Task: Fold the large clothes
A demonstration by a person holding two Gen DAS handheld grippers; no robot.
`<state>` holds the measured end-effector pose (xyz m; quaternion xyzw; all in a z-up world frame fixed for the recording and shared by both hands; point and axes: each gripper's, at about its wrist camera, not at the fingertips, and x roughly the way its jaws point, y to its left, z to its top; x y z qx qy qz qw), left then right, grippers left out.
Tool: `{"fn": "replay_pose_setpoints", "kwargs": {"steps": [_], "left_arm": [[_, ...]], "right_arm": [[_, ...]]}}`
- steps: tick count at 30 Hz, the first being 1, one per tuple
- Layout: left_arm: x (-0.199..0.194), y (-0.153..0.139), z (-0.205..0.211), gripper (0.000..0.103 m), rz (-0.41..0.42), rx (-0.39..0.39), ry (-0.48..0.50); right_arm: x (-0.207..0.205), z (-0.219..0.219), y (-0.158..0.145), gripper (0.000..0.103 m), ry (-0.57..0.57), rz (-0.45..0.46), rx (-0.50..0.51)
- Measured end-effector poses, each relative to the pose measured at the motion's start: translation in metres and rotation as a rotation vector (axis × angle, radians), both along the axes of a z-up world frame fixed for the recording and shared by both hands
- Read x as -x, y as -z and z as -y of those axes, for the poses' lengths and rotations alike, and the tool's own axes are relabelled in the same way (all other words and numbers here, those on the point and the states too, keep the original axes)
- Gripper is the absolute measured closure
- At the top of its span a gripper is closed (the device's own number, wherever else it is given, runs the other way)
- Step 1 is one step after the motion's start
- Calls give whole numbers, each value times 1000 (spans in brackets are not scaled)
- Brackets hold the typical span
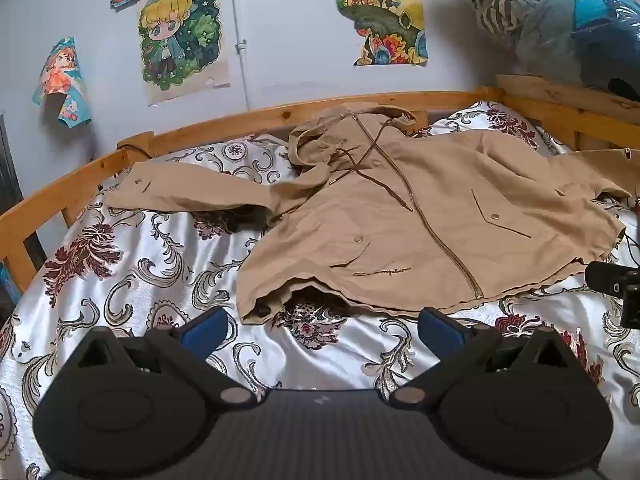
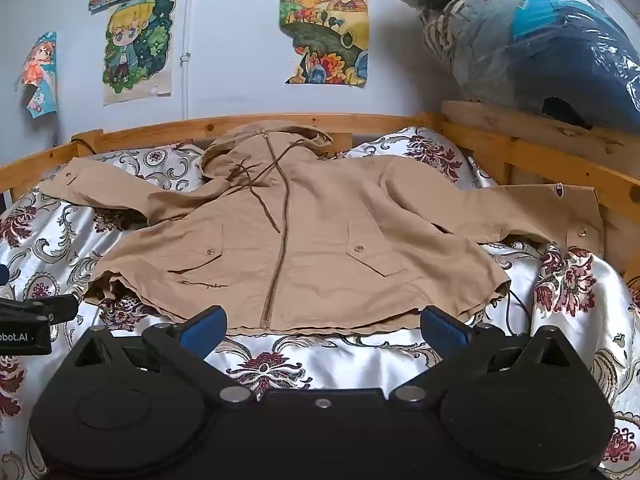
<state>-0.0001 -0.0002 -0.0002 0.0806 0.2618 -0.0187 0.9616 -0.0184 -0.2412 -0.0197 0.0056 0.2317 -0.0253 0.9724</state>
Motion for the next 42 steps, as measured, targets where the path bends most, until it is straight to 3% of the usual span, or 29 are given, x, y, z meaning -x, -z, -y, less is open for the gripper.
{"fn": "replay_pose_setpoints", "kwargs": {"steps": [42], "left_arm": [[-1,-1,-1,0,-8,-7,-8]], "right_arm": [[-3,8,5,1,44,-49,-46]]}}
